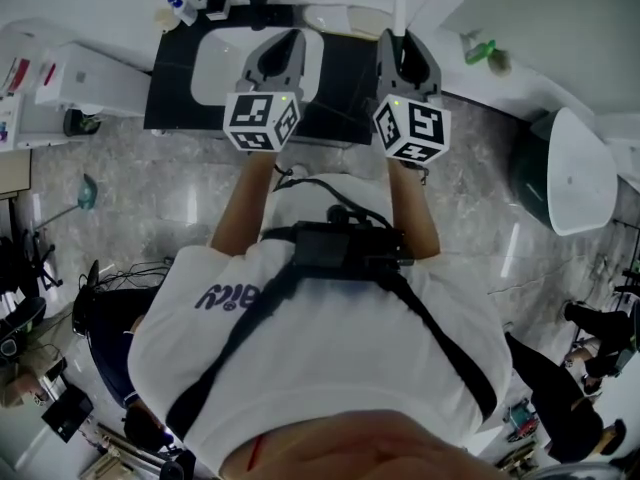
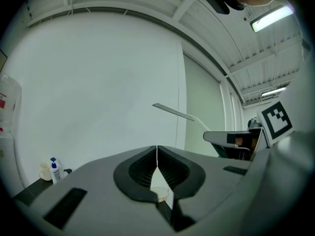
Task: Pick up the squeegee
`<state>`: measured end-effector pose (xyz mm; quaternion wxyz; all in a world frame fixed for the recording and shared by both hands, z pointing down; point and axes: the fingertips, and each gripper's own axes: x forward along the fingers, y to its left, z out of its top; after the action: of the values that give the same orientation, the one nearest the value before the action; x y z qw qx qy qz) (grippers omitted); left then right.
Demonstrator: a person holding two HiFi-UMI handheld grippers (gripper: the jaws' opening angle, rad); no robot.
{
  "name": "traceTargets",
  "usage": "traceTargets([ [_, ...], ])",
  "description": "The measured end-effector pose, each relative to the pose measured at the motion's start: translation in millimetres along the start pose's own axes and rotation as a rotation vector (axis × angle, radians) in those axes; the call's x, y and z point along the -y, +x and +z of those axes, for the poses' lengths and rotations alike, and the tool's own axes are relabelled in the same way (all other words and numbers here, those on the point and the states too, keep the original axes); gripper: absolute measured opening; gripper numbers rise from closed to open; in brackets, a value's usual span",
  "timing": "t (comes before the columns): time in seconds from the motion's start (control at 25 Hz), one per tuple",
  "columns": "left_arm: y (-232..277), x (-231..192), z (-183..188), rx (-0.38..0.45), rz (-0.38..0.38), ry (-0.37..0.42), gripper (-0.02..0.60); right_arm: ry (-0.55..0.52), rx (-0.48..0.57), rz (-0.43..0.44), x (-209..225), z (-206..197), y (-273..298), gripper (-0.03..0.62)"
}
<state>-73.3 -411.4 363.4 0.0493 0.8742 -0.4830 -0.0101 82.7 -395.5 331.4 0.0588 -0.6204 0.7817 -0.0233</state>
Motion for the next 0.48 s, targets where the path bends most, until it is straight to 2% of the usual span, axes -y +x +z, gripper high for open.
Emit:
traceTargets([
  [0.48, 2, 10, -13, -0.024, -0.021, 0.005, 0.011, -0.006, -0.015, -0.031, 4, -5, -6, 0.103],
])
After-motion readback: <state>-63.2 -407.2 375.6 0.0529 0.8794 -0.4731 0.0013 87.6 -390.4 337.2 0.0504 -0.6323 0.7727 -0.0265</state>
